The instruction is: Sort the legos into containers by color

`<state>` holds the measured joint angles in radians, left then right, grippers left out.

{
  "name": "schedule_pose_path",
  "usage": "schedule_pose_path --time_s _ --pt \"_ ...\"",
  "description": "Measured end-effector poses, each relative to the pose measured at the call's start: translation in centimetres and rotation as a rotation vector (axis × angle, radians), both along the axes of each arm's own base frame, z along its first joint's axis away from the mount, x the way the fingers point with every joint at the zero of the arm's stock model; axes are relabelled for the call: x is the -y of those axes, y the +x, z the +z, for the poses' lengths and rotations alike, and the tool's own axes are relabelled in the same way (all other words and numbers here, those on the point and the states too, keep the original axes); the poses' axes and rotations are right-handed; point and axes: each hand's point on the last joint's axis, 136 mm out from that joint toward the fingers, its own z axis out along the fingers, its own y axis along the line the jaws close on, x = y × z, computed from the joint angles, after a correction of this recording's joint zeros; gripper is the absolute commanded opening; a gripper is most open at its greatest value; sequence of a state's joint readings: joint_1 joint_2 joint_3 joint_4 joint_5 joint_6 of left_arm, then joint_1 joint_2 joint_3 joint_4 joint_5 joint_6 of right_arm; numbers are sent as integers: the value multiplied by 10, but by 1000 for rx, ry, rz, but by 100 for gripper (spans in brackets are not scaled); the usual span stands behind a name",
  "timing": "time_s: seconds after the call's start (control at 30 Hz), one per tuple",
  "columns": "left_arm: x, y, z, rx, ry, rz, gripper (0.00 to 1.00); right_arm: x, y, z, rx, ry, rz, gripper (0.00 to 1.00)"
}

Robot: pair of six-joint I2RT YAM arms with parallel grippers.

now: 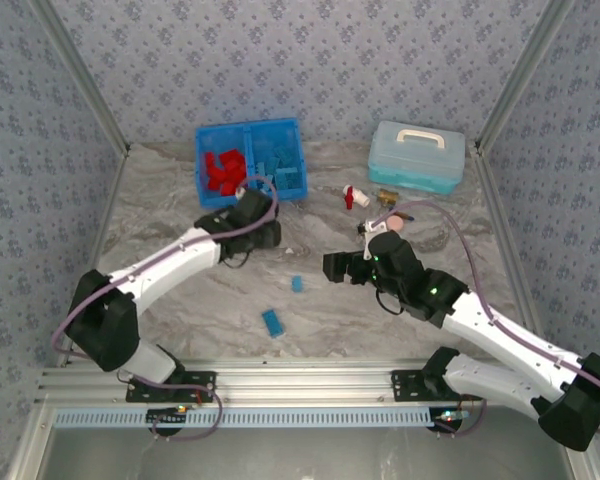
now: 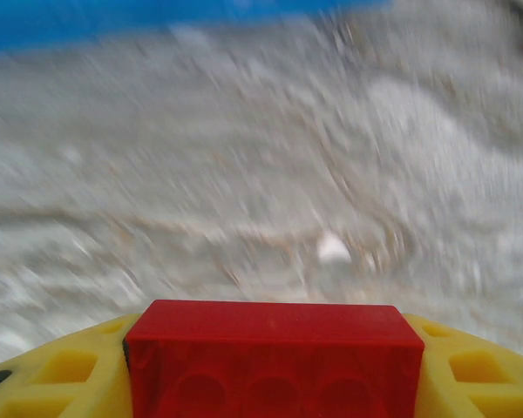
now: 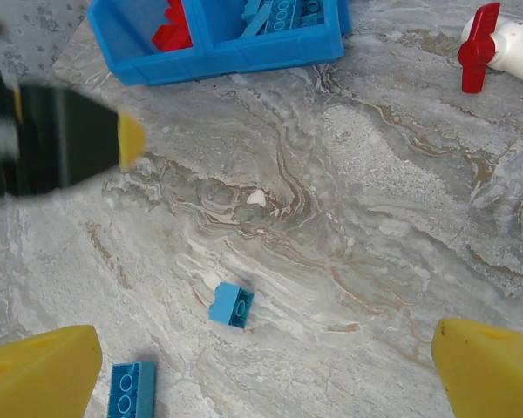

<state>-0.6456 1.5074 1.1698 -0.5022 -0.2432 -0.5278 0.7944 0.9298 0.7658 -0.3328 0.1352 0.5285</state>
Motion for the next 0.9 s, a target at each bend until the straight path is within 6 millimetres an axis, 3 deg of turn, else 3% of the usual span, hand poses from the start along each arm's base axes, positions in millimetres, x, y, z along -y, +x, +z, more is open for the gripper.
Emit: schedule_pose_path --time_s 0.07,0.17,0.27,0.4,0.57,0.7,0.9 --pt "-20 34 21 56 21 44 46 0 0 1 3 3 0 100" --pt "-51 83 34 94 66 105 46 1 -1 4 7 13 -3 100" --pt "-79 133 30 86 99 161 49 2 -2 8 16 24 -4 100" --pt "-109 182 11 46 134 212 51 3 -3 12 25 34 -4 100" --pt "-112 233 10 40 162 206 62 6 -5 13 24 30 -8 100" --pt "-104 258 22 67 136 189 66 9 -7 14 27 30 -12 100" --pt "-100 251 21 36 109 167 73 9 -7 14 17 43 -22 100"
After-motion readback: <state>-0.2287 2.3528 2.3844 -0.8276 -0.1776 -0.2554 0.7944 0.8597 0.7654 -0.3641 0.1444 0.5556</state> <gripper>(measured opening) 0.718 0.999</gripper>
